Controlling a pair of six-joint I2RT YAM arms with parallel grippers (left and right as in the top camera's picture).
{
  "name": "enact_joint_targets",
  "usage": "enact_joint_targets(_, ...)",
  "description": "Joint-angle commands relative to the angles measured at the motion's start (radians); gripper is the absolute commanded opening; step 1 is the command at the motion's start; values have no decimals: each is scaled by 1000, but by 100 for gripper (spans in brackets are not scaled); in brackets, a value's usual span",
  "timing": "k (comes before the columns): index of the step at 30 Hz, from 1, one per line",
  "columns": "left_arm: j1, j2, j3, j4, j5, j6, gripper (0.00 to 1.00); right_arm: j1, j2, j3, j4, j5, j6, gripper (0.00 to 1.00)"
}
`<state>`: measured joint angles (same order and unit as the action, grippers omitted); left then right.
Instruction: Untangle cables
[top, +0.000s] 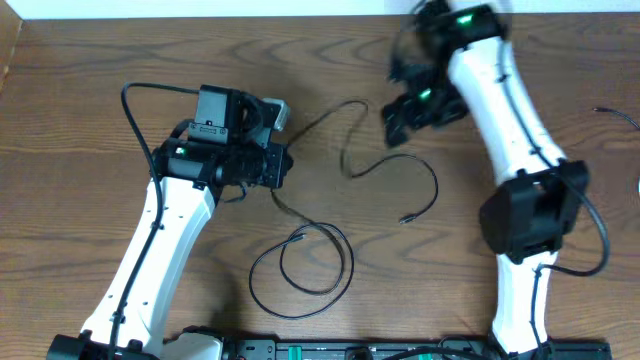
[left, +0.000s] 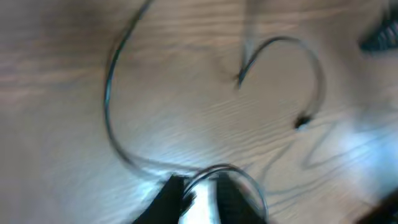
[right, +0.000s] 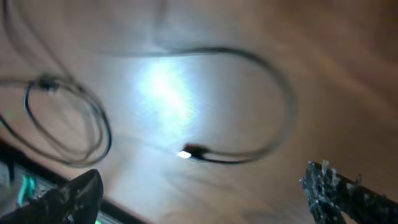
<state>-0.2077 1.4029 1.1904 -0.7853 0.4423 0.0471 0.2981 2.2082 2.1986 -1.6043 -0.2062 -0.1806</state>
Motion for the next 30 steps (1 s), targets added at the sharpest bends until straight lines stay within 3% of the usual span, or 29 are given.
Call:
enact_joint_targets(1, 0, 1, 15, -37, -195, 0, 33, 141, 3, -107, -8, -6, -45, 99)
enact_joint_targets(8, 3, -75, 18, -29, -227, 44, 38, 312, 3, -275, -2, 40, -45, 99)
enact_joint_targets(15, 58, -195, 18, -45, -227, 45, 41, 431, 3, -446, 114, 43, -113, 99)
enact_joint_targets(30, 65, -210, 18, -90, -225, 45, 41, 595, 3, -643, 370, 42, -142, 99)
